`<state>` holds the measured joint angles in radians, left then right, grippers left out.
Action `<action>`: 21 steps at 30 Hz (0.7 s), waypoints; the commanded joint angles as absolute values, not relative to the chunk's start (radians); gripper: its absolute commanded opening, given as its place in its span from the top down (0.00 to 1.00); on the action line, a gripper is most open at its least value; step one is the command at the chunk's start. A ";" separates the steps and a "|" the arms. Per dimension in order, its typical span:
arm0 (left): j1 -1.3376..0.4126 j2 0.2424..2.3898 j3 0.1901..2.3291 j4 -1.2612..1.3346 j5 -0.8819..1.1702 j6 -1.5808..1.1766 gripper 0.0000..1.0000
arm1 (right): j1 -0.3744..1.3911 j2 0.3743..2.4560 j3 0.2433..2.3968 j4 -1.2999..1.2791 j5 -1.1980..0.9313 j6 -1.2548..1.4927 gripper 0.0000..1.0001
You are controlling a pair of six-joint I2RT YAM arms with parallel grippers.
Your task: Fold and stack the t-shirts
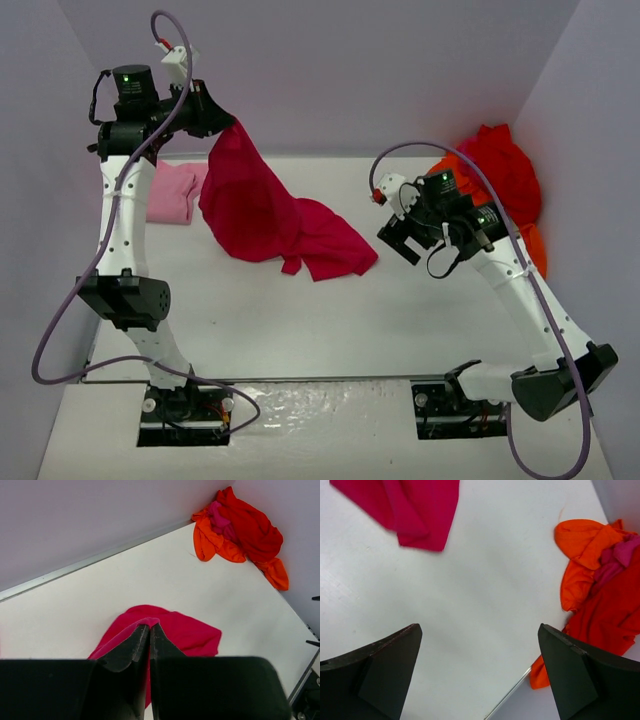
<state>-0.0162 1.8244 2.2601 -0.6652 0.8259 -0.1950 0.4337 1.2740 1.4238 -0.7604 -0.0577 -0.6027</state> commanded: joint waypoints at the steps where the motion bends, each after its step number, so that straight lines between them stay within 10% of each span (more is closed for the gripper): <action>1: -0.008 1.773 2.303 -0.548 0.867 -0.262 1.00 | 0.477 1.335 1.354 -0.813 -0.137 -0.610 0.02; 21: 0.034 1.718 2.201 -0.524 0.886 -0.262 1.00 | 0.811 1.822 1.508 -0.573 0.133 -0.619 0.17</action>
